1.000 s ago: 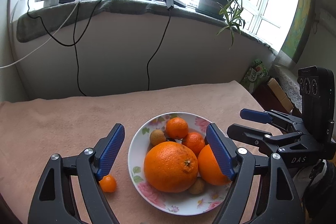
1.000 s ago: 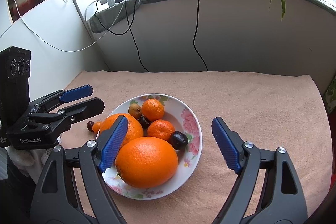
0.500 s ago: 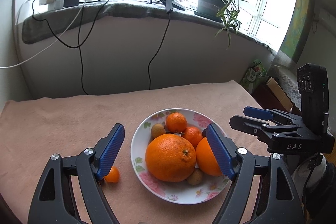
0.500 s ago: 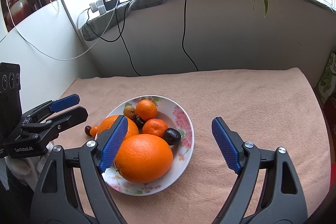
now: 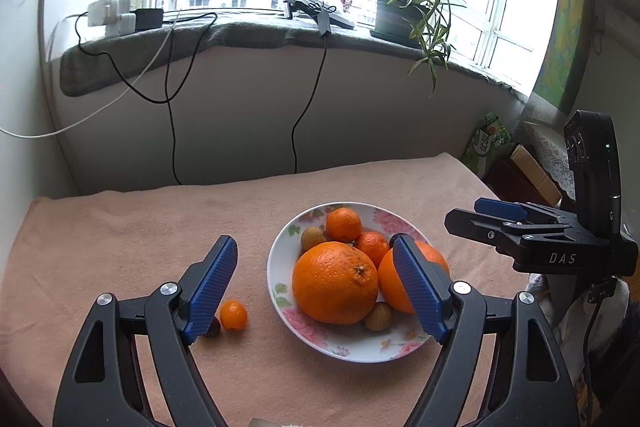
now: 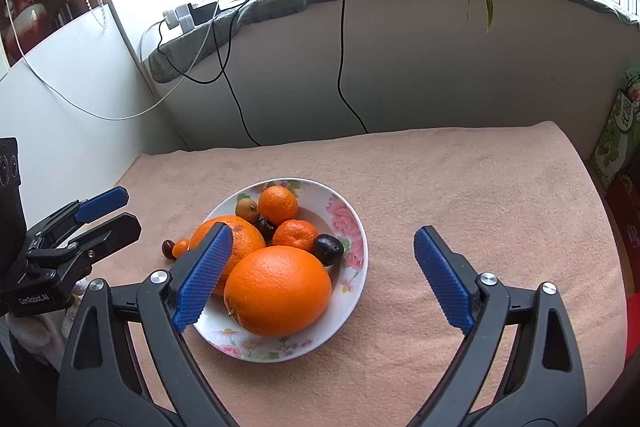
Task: Organize fruits
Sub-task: 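Lift both open tools away from the plate toward the loose fruits, then close the left tool on the dark plum while the right tool closes on the small tangerine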
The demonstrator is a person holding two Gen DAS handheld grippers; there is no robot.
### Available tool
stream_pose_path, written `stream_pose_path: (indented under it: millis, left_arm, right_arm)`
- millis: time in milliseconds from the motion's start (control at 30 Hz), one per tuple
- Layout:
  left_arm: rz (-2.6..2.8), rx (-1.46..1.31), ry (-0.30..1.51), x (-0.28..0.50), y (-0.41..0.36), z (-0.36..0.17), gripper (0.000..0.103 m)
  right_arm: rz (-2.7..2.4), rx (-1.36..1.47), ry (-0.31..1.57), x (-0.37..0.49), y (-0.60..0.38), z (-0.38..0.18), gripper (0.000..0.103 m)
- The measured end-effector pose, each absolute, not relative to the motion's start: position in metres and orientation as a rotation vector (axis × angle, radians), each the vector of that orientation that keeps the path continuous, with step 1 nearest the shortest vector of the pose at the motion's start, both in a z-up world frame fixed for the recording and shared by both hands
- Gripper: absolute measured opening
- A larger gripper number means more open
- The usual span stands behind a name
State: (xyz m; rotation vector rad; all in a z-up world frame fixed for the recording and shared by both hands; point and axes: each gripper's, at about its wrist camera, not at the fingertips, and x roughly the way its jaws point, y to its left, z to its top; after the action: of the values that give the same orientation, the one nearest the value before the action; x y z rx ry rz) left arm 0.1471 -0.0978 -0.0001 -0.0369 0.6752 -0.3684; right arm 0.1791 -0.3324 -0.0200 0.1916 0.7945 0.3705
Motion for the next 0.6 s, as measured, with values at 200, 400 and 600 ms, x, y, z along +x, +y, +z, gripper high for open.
stream_pose_path:
  millis: [200,400,600]
  left_arm:
    - [-0.346,-0.030,0.663,0.134,-0.084,0.000,0.080]
    - [-0.314,-0.033,0.662,0.120,-0.062,-0.003,0.080]
    - [-0.262,-0.040,0.663,0.103,-0.030,-0.010,0.080]
  right_arm:
    - [0.406,0.180,0.775,0.169,-0.320,-0.013,0.094]
    - [0.463,0.159,0.752,0.160,-0.300,-0.003,0.094]
    - [0.541,0.128,0.754,0.156,-0.274,0.001,0.094]
